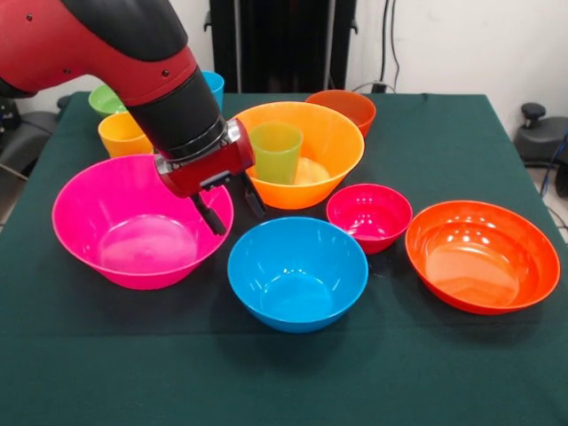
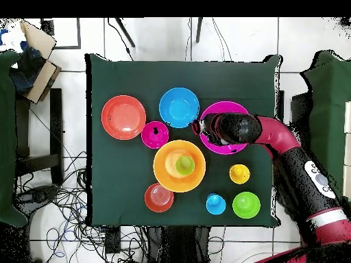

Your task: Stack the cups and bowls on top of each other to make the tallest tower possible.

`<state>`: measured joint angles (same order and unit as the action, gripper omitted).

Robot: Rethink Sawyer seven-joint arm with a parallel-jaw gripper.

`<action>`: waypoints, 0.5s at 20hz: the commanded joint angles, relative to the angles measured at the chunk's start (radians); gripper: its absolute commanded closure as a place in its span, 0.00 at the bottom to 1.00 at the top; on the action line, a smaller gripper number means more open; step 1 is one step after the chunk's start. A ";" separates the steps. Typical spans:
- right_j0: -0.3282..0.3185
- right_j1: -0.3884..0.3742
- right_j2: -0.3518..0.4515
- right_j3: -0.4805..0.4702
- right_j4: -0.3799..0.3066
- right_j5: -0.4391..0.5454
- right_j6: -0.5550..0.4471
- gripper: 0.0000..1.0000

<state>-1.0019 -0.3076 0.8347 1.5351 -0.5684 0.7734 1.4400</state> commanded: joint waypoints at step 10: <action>0.048 0.019 -0.051 -0.003 -0.089 -0.073 -0.126 0.00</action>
<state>-0.9960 -0.3070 0.8275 1.5351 -0.5684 0.7350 1.4400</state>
